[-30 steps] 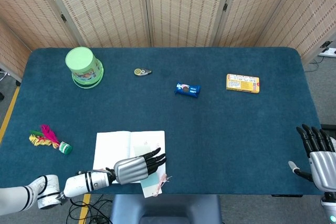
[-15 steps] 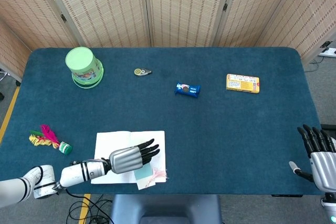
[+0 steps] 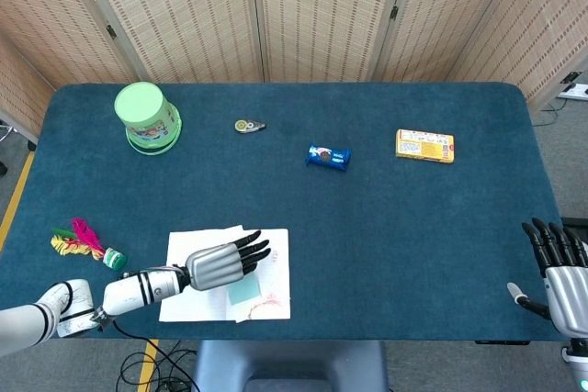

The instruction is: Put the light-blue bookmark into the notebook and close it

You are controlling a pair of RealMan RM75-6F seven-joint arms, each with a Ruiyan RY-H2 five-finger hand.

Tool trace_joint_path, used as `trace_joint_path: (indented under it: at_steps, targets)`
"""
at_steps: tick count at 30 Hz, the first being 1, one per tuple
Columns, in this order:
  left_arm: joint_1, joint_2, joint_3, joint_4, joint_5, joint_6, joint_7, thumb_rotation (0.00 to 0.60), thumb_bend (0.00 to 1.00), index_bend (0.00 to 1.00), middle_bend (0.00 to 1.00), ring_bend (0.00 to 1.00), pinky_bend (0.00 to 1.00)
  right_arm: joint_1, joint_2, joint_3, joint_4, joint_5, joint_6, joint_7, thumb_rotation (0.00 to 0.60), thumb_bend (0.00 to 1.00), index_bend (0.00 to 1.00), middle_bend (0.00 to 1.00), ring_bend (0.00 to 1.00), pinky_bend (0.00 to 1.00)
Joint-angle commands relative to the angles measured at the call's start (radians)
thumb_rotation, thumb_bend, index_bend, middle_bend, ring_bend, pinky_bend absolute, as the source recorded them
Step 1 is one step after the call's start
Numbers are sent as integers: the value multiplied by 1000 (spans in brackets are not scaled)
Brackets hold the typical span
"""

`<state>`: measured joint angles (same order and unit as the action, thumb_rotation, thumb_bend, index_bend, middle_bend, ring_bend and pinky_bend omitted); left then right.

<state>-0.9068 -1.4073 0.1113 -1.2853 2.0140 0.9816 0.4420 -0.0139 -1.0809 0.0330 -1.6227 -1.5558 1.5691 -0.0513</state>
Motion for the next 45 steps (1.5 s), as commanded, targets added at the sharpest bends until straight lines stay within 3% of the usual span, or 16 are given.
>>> trace_joint_path:
  at_steps: [1,22,28,34,39,42,45]
  targets:
    - [-1,0,5,5,-5,-7,1,600,319,333,124,52,130,0,0,0,-1,0,-1,0,600,139,39,57,0,0]
    - [-44,-8,23,7,7,-50,35,600,319,302,117,38,130,-6,-3,-2,-1,0,4,-2,600,139,38,57,0,0]
    - [-52,-13,22,6,1,-59,41,600,319,237,105,33,130,-5,-4,-1,1,1,3,0,600,139,38,57,0,0]
    - [-48,-12,16,3,-21,-65,53,600,319,107,76,17,130,-6,-4,-1,5,3,2,4,600,139,38,57,0,0]
    - [-25,18,10,-52,-59,-41,34,600,319,104,70,13,130,-7,-3,0,6,1,5,7,600,139,38,57,0,0]
    - [-12,44,16,-119,-90,-41,-11,600,363,136,70,13,130,-4,-4,-1,7,0,0,8,600,139,38,57,0,0]
    - [-8,64,27,-189,-123,-59,-82,600,475,164,69,13,130,-2,-6,-2,8,-2,-4,7,600,139,39,57,0,0]
